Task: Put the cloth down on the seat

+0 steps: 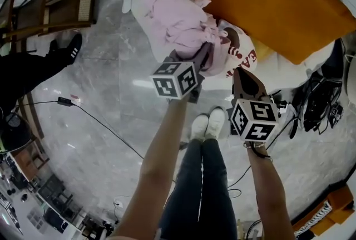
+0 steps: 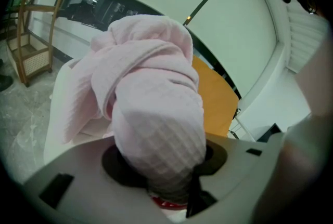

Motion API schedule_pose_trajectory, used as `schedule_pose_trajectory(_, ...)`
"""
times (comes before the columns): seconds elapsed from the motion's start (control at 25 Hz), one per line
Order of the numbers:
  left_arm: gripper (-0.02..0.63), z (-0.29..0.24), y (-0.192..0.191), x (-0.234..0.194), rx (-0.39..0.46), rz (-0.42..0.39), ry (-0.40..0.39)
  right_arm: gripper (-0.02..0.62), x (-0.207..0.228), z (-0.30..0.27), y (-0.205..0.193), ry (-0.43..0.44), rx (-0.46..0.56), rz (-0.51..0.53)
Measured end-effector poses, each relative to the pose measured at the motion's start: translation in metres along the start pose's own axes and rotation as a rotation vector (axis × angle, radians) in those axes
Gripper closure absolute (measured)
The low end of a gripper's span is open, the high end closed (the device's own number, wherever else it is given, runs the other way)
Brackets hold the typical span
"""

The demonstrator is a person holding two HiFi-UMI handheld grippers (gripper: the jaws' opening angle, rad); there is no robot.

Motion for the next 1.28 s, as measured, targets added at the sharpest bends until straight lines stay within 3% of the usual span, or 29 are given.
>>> schedule_pose_trajectory(0.92,0.379,-0.03,-0.014,-0.035,-0.105,0.036,0.06,0.588,-0.003,-0.022,-0.015,-0.001,-0.06,0.025)
schedule_pose_trajectory(1.28,0.347,-0.034,-0.009,-0.031,-0.151,0.024,0.142,0.588,0.001,-0.019,-0.012,-0.002,-0.059,0.014)
Point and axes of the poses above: the fingertips, and each gripper's own axes: z backward along the fingers, x to its right, y out of its top, the point moved 9 cm from there along z, backward along the fingers, and after that the axes turned 11 degrees about -y, right-handed, at the moved point
